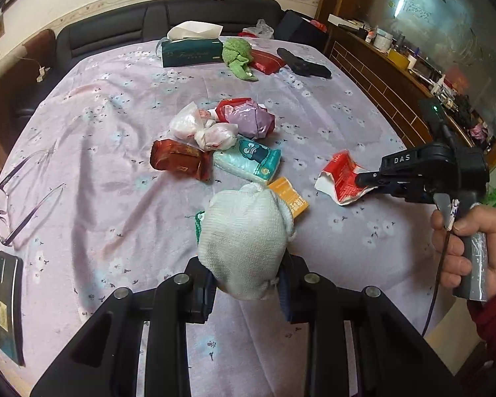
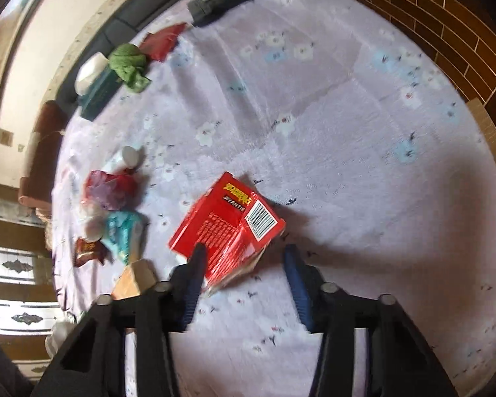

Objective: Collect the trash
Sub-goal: 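Grasp the white mesh bag with the left gripper while the right gripper grasps the red snack box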

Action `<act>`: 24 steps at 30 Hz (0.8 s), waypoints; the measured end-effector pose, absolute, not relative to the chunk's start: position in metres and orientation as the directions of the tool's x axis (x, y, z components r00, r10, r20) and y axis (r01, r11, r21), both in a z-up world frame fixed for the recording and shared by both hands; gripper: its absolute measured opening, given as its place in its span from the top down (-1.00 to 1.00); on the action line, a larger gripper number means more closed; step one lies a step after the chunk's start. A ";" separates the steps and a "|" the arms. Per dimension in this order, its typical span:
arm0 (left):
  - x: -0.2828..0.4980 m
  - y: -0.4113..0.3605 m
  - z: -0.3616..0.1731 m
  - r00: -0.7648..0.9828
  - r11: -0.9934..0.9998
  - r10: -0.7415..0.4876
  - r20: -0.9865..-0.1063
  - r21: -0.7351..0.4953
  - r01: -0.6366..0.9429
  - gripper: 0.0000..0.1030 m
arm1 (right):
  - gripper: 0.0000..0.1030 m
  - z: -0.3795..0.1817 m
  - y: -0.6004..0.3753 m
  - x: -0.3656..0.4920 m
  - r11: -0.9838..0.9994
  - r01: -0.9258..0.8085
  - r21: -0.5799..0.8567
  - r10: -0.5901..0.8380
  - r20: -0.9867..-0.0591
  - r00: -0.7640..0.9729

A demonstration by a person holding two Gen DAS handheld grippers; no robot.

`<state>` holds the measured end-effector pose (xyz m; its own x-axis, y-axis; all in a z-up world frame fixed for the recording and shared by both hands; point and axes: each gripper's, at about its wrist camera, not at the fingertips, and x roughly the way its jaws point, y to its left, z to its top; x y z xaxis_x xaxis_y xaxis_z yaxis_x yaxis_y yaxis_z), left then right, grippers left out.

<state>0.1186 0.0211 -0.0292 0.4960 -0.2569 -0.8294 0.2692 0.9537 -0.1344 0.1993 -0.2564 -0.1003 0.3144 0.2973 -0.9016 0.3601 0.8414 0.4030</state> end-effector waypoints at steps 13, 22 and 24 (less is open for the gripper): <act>0.116 -0.027 -0.028 0.504 0.924 -0.303 -0.809 -0.120 0.364 0.44 | 0.91 -0.051 -0.247 0.141 0.916 0.252 0.312 0.182 -0.883 0.432; 0.108 -0.077 -0.024 0.498 0.891 -0.341 -0.798 -0.105 0.442 0.44 | 0.90 -0.026 -0.268 0.086 0.940 0.237 0.243 0.101 -0.867 0.488; 0.105 -0.087 -0.023 0.498 0.885 -0.345 -0.795 -0.100 0.454 0.44 | 0.90 -0.023 -0.273 0.082 0.942 0.241 0.234 0.088 -0.863 0.497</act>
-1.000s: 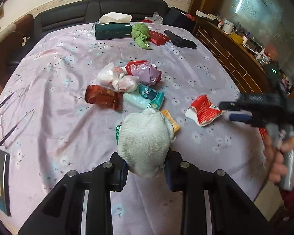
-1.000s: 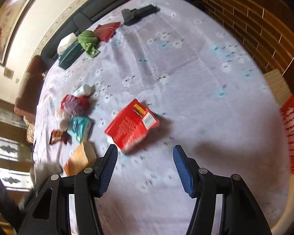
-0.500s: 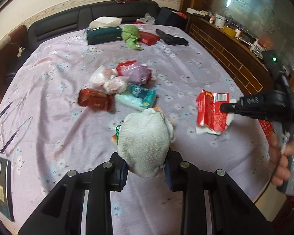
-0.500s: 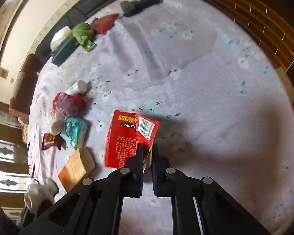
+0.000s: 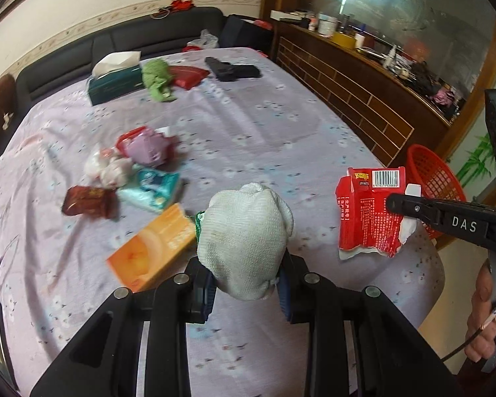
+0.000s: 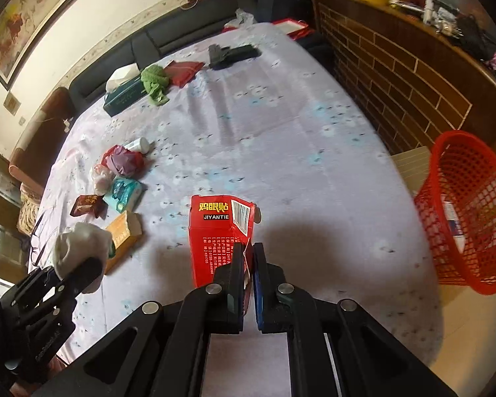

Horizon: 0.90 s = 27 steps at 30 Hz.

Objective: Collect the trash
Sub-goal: 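Grasp the white mesh bag with the left gripper while the right gripper grasps the red snack box, then hold the white mesh bag in the left gripper while the right gripper holds the red snack box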

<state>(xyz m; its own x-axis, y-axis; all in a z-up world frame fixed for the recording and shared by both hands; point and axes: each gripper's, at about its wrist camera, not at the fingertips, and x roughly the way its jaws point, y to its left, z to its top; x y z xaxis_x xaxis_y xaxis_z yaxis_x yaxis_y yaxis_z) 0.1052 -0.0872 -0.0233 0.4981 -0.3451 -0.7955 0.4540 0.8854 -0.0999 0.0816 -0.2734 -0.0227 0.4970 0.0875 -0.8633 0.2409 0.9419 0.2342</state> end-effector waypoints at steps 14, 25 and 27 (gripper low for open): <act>0.088 -0.134 -0.015 0.508 0.872 -0.341 -0.791 -0.064 0.486 0.44 | 0.90 -0.007 -0.309 0.051 0.948 0.243 0.208 0.050 -0.847 0.529; 0.080 -0.147 -0.008 0.531 0.878 -0.316 -0.786 -0.029 0.478 0.44 | 0.90 0.001 -0.323 0.041 0.947 0.235 0.218 0.054 -0.831 0.554; 0.079 -0.148 -0.008 0.534 0.879 -0.313 -0.785 -0.026 0.476 0.44 | 0.90 0.003 -0.324 0.040 0.948 0.233 0.217 0.053 -0.829 0.557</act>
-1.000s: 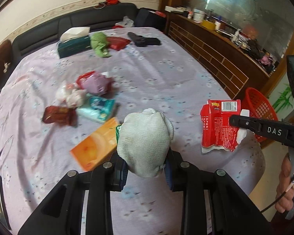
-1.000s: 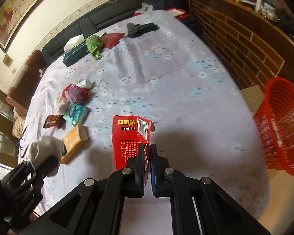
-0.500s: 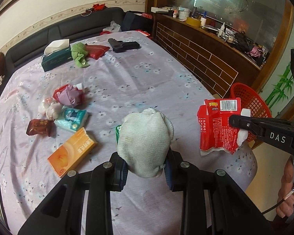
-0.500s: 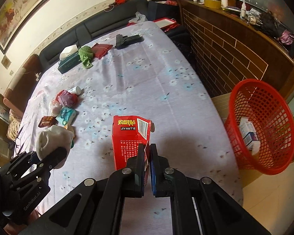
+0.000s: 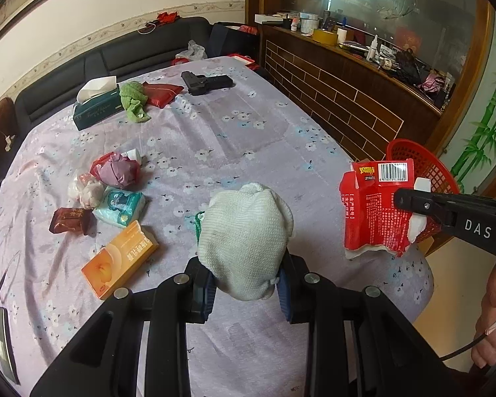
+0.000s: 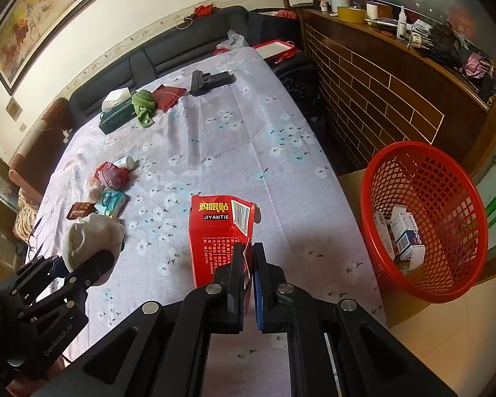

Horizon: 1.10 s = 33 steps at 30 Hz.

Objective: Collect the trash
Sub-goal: 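Hold the white mesh bag in the left gripper while the right gripper holds the red snack box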

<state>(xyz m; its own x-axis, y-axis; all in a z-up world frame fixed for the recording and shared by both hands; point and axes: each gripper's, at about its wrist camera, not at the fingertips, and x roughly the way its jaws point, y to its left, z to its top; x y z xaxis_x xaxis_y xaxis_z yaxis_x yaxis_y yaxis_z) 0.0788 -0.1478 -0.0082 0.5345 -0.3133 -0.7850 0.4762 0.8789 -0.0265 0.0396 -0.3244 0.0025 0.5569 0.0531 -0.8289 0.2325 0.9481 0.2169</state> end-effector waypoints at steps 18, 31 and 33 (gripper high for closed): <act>0.077 -0.148 -0.006 0.543 0.880 -0.306 -0.782 -0.015 0.475 0.44 | 0.90 0.006 -0.325 0.036 0.951 0.226 0.212 0.050 -0.824 0.565; 0.075 -0.147 -0.007 0.542 0.880 -0.308 -0.782 -0.017 0.475 0.44 | 0.90 0.006 -0.322 0.033 0.954 0.221 0.203 0.046 -0.826 0.562; 0.075 -0.147 -0.008 0.541 0.878 -0.309 -0.782 -0.017 0.478 0.44 | 0.90 0.006 -0.322 0.032 0.954 0.222 0.201 0.044 -0.827 0.560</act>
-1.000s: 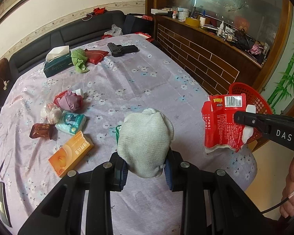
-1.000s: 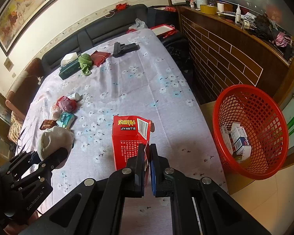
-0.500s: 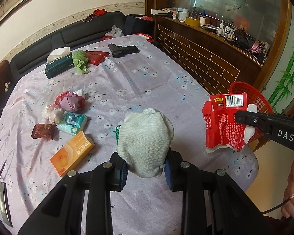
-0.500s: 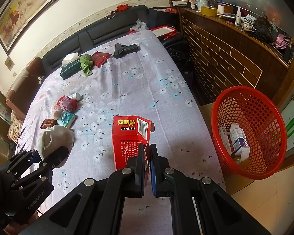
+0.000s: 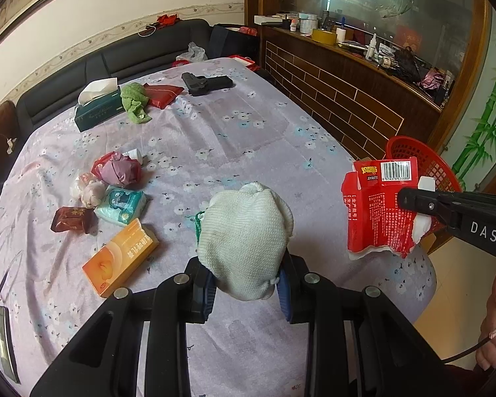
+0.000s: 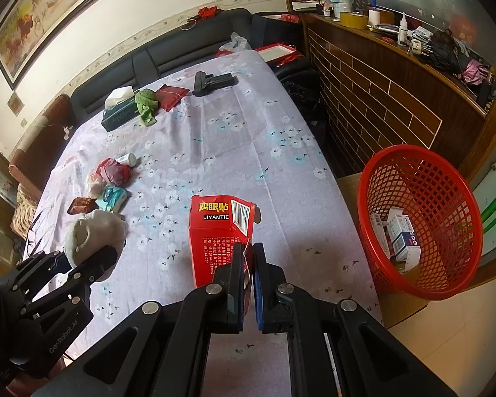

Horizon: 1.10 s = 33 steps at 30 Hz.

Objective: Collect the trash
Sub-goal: 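Hold the white mesh bag in the left gripper while the right gripper holds the red snack box, then carry the mesh bag and red box to the red basket and release both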

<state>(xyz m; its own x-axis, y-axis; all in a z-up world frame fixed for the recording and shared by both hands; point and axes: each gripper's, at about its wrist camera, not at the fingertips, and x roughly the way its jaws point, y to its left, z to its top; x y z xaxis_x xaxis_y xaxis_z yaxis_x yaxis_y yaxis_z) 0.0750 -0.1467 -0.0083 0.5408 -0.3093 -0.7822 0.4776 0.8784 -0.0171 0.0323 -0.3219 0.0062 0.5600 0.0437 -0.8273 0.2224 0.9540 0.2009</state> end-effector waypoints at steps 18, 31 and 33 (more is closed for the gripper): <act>0.076 -0.152 -0.012 0.533 0.870 -0.320 -0.783 -0.020 0.493 0.44 | 0.90 0.006 -0.322 0.031 0.954 0.235 0.186 0.027 -0.833 0.552; 0.077 -0.161 -0.015 0.521 0.861 -0.336 -0.785 -0.031 0.508 0.44 | 0.90 0.008 -0.329 0.029 0.951 0.248 0.184 0.016 -0.832 0.555; 0.077 -0.164 -0.015 0.517 0.855 -0.346 -0.783 -0.036 0.517 0.44 | 0.90 0.008 -0.333 0.027 0.949 0.256 0.185 0.013 -0.832 0.555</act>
<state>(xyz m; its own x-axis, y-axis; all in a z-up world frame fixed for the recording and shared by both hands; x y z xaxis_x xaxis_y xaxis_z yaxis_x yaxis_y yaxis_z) 0.0771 -0.1644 -0.0146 0.5173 -0.3463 -0.7826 0.5172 0.8551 -0.0364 0.0275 -0.3332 0.0083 0.5549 0.0128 -0.8318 0.2560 0.9487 0.1854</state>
